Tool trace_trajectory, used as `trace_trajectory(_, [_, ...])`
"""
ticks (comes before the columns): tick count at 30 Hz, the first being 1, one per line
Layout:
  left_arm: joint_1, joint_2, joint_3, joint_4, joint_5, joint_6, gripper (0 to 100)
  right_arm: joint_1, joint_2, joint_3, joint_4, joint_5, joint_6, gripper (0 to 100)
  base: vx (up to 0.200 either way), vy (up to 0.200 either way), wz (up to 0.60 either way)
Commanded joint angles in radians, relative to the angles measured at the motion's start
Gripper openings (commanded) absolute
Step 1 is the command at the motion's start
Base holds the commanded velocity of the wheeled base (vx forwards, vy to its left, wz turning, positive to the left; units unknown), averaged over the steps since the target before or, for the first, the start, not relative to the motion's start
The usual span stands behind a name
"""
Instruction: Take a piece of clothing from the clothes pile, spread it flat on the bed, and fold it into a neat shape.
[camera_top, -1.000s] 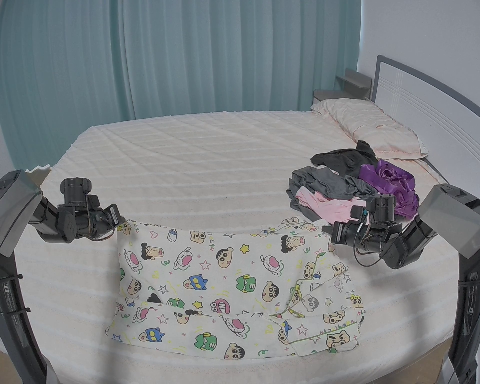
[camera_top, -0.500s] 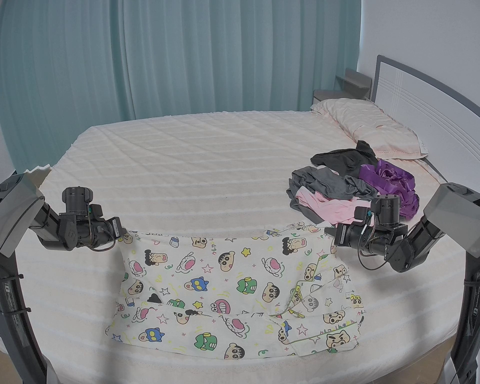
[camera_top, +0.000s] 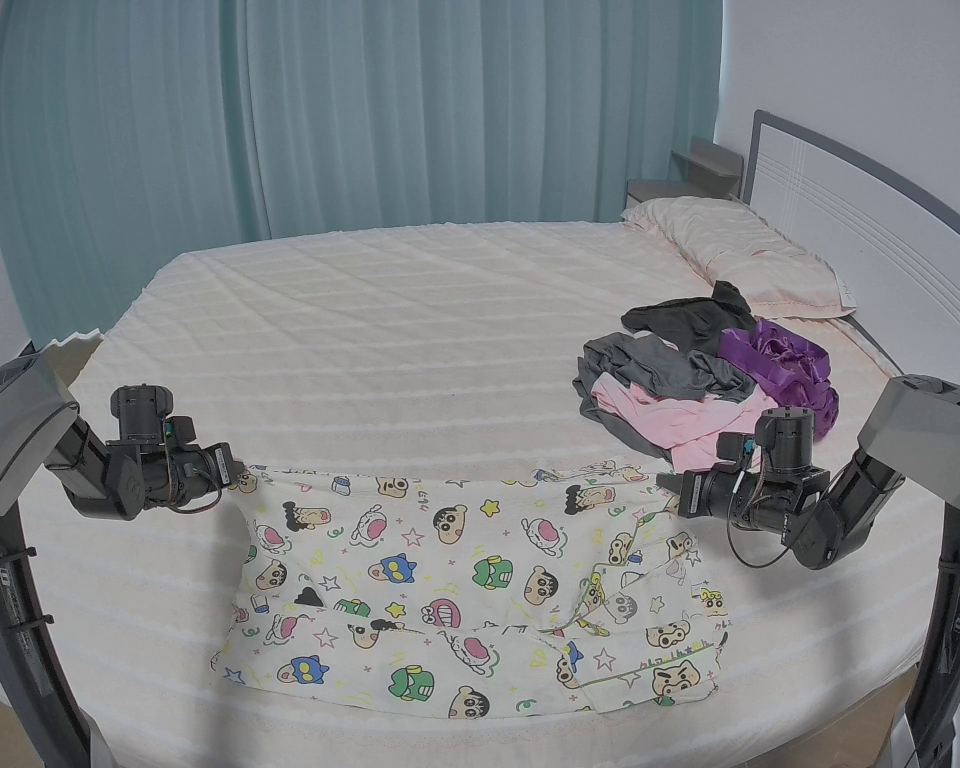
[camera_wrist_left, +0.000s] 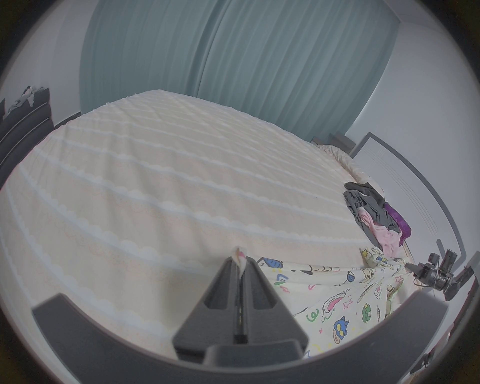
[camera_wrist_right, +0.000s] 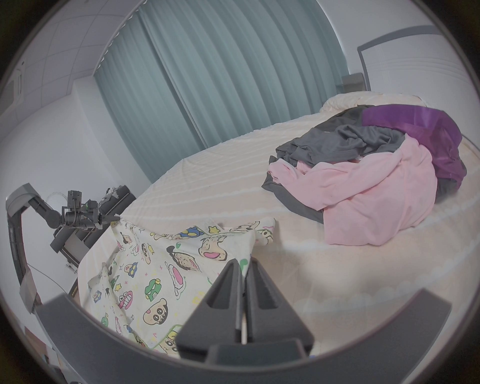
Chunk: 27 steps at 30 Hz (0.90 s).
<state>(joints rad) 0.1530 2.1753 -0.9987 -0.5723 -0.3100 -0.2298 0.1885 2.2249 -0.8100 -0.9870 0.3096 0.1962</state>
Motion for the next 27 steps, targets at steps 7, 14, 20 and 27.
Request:
trace_trajectory(7, [0.013,-0.066,0.083,-0.014,-0.020,0.001,0,0.002,-0.042,0.112,-0.061,-0.021,-0.043,0,0.000,0.000,0.00])
trace_trajectory(14, [0.040,-0.081,0.123,-0.014,-0.040,0.004,0,0.003,-0.051,0.227,-0.130,-0.021,-0.104,0,0.000,0.000,0.00])
trace_trajectory(20, [0.057,-0.083,0.189,-0.015,-0.046,0.089,0,0.022,-0.042,0.322,-0.205,-0.021,-0.129,0,0.000,0.000,0.00])
trace_trajectory(27, [0.057,-0.077,0.267,-0.015,-0.073,0.175,0,0.060,-0.041,0.413,-0.251,-0.021,-0.130,0,0.000,0.000,0.00])
